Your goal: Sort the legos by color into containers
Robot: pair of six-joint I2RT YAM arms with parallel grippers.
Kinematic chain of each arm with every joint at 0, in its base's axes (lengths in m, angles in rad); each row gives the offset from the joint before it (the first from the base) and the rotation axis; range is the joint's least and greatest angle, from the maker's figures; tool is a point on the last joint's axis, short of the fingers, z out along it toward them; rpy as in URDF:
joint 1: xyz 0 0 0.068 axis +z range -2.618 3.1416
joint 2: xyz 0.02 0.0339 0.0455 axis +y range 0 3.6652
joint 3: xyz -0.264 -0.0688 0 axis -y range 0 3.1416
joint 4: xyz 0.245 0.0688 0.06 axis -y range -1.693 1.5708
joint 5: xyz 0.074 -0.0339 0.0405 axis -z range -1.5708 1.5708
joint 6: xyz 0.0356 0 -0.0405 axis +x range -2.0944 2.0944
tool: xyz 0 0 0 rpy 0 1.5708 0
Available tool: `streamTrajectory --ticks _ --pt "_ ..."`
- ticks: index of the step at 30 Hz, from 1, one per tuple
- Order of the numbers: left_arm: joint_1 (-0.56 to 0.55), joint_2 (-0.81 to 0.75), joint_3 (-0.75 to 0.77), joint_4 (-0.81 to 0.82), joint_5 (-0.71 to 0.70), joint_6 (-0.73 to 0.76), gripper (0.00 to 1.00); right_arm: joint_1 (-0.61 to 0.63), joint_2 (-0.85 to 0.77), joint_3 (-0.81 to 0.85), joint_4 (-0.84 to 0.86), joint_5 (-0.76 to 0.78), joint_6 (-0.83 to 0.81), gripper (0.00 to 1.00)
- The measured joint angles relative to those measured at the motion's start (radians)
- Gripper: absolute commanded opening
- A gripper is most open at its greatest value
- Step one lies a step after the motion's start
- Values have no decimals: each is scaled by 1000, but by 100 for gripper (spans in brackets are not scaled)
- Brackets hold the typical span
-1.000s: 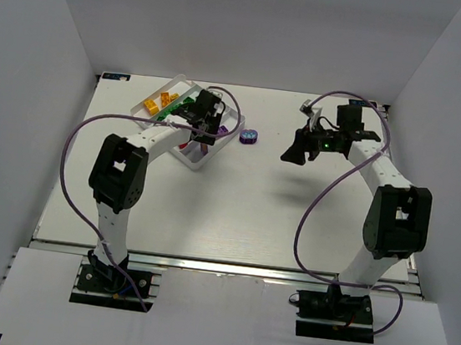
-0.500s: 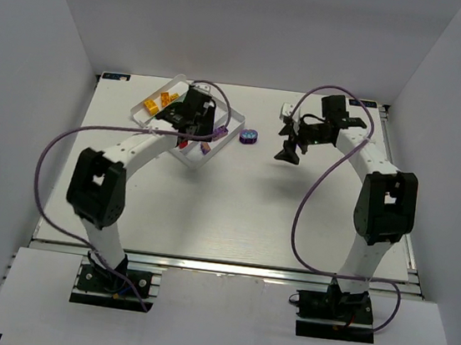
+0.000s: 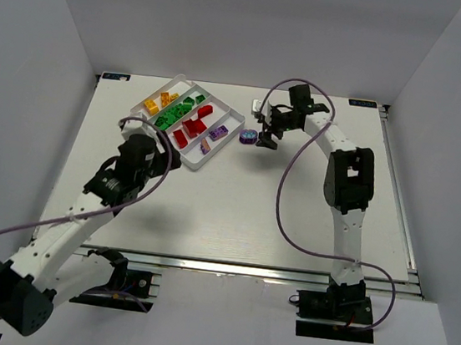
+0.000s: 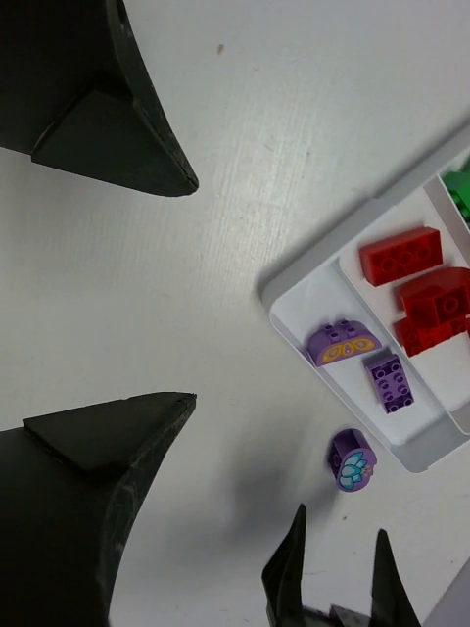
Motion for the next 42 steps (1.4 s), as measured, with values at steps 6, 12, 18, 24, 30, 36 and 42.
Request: streamTrajectory --ticks 6,12,18,24,30,36,42 --pt "0 -190 -110 -58 -39 -123 90 51 79 64 0 67 60 89" --pt "0 -259 -121 -95 -65 -194 90 56 101 77 58 123 148 89" --pt "0 -259 -136 -100 -66 -226 90 50 123 92 86 159 170 90" --pt "0 -228 -136 -100 -65 -230 90 51 158 95 90 177 178 89" --pt "0 -222 -136 -101 -65 -236 90 58 184 128 136 183 208 87" --pt "0 -222 -136 -108 -65 -239 90 65 196 129 172 178 230 79" --pt "0 -219 -136 -107 -65 -241 90 69 197 127 168 167 222 62"
